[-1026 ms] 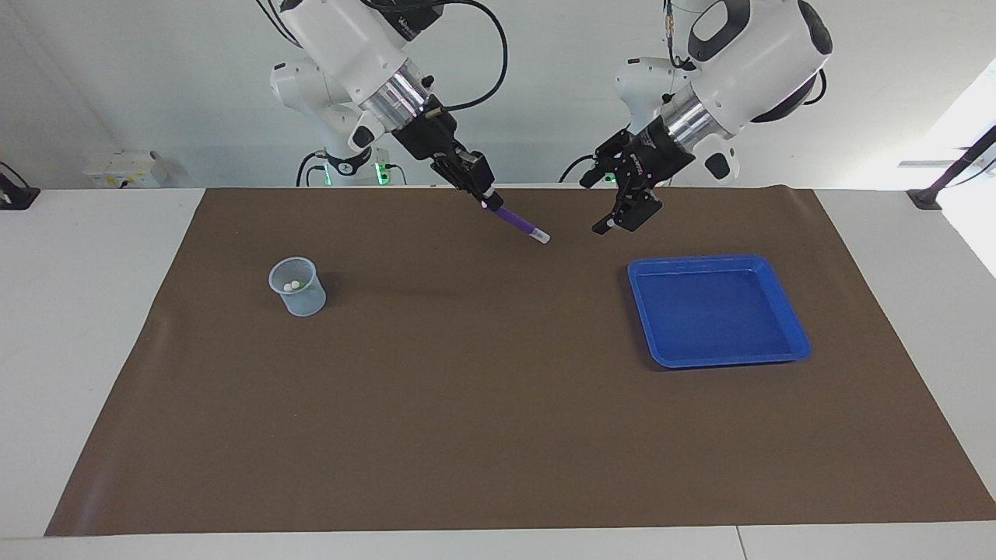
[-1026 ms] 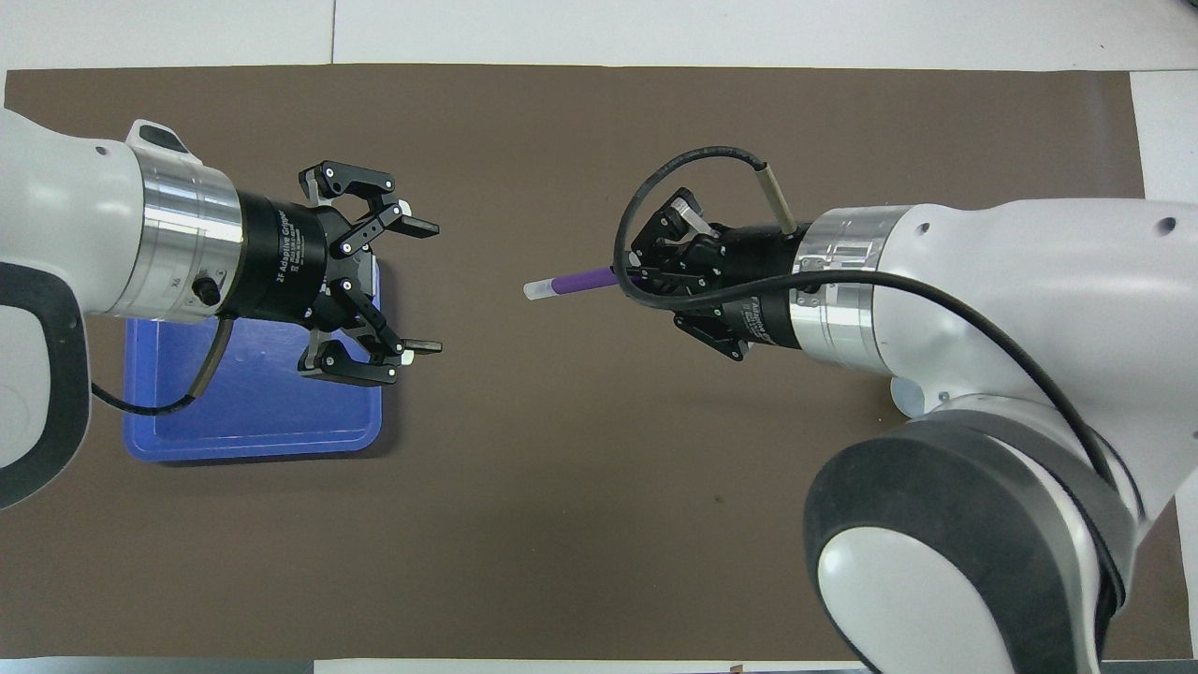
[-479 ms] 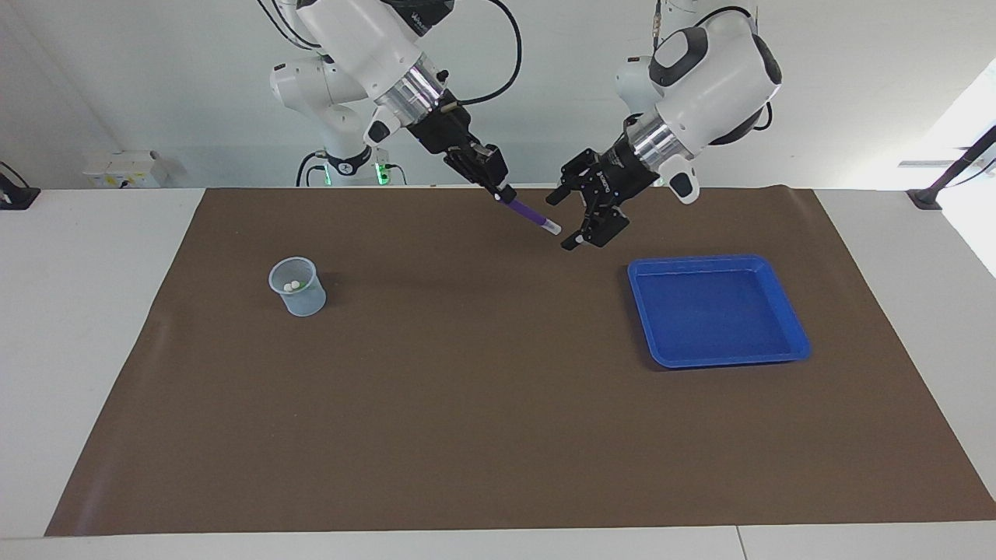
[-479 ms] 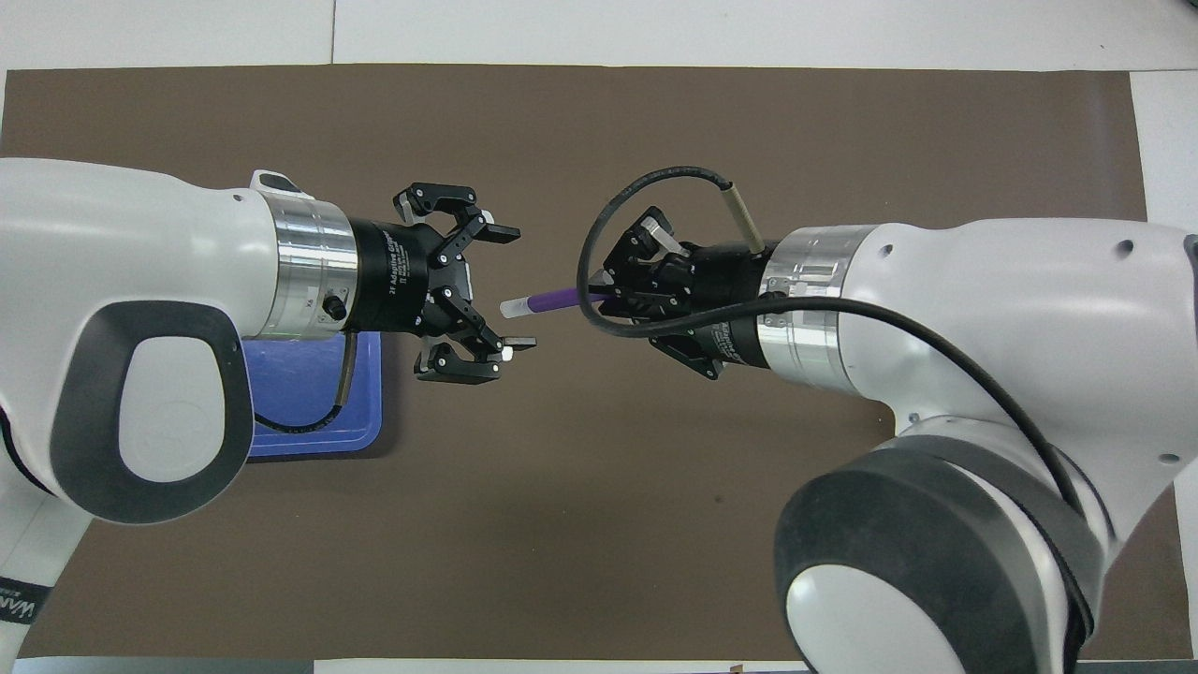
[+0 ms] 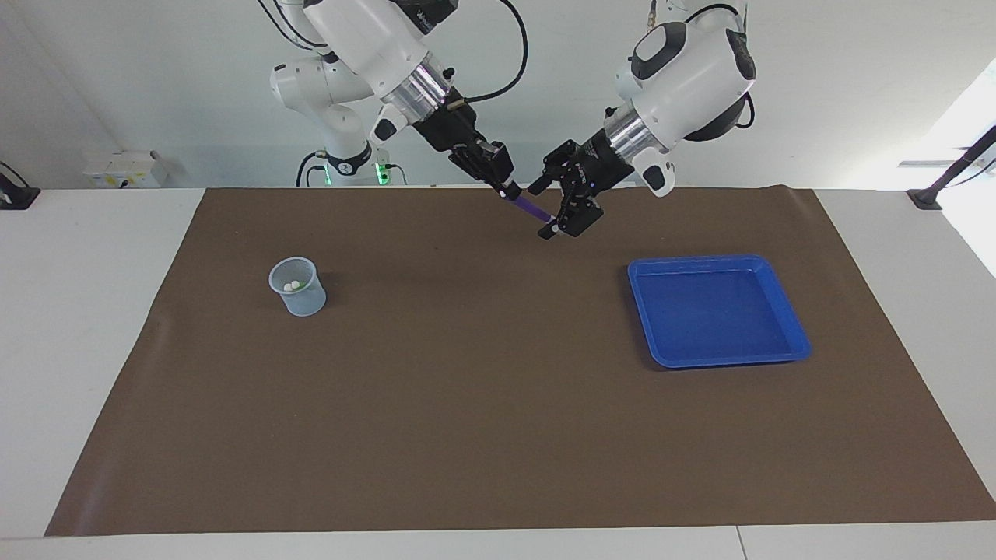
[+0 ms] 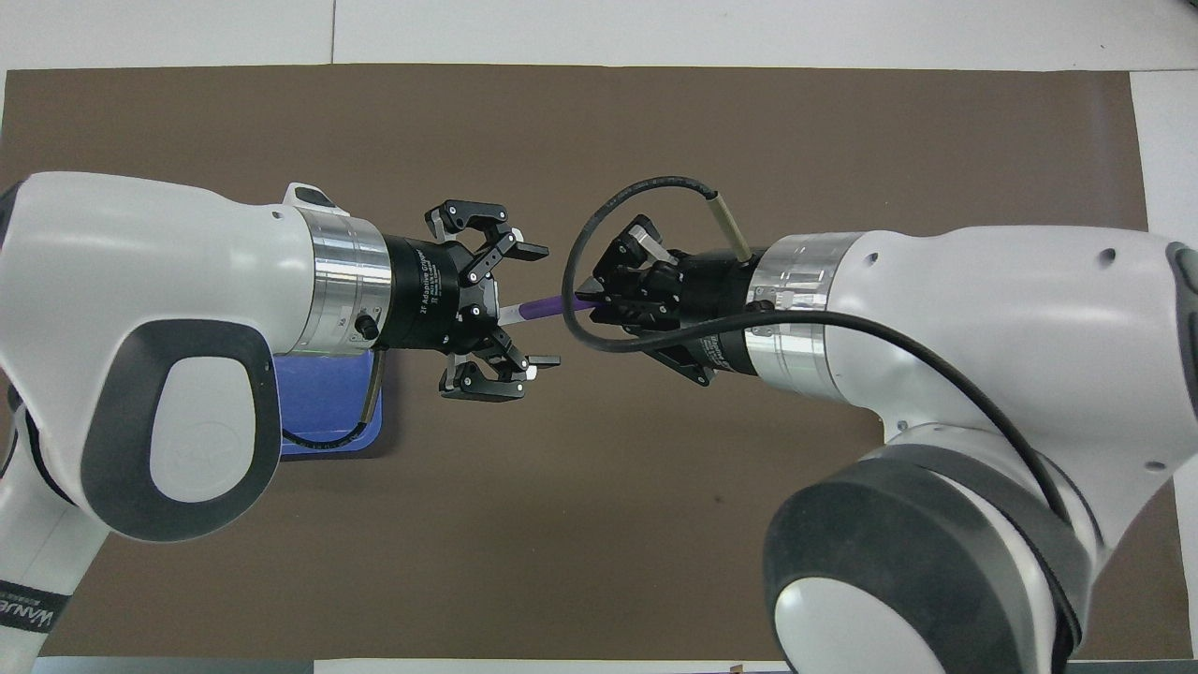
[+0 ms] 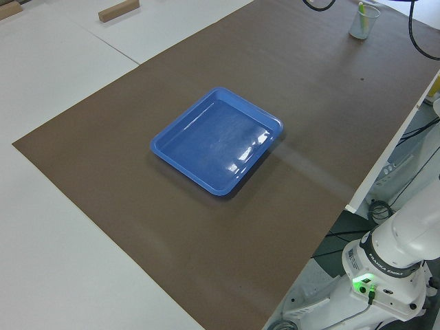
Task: Right arm passes pens to left for tray arrangement
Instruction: 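Bring the purple pen toward the open left gripper, then close the left gripper on the pen while the right gripper releases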
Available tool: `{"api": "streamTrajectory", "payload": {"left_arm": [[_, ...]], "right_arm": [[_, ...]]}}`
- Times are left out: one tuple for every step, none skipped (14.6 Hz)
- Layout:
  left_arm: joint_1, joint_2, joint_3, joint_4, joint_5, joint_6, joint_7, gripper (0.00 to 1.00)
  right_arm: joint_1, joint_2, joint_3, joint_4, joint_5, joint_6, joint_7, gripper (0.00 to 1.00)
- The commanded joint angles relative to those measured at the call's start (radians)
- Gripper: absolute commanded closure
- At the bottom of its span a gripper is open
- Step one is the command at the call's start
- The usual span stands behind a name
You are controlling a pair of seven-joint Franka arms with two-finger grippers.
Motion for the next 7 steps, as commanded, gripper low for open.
{"api": "streamTrajectory", "payload": {"left_arm": [[-0.017,-0.016,0.006,-0.016,-0.012,0.016,-0.022,0.09],[-0.017,-0.015,0.008,-0.010,-0.009,0.001,-0.022,0.13],[-0.017,-0.016,0.006,-0.008,-0.006,-0.007,-0.022,0.16],[-0.016,-0.018,0.008,-0.007,-0.005,-0.013,-0.023,0.18],[-0.013,-0.019,0.008,0.001,-0.004,-0.027,-0.023,0.19],[-0.010,-0.019,0.008,0.007,-0.003,-0.040,-0.023,0.19],[-0.010,-0.019,0.008,0.008,-0.003,-0.041,-0.023,0.21]], "right_arm": [[-0.003,-0.022,0.001,-0.026,0.025,0.018,-0.005,1.00],[-0.004,-0.022,0.001,-0.026,0.025,0.018,-0.006,1.00],[-0.004,-0.022,0.001,-0.026,0.025,0.018,-0.006,1.00],[-0.006,-0.022,0.001,-0.026,0.025,0.019,-0.006,1.00],[-0.006,-0.022,0.001,-0.026,0.025,0.019,-0.008,1.00],[-0.007,-0.022,0.001,-0.026,0.025,0.019,-0.008,1.00],[-0.007,-0.022,0.001,-0.026,0.025,0.019,-0.008,1.00]]}}
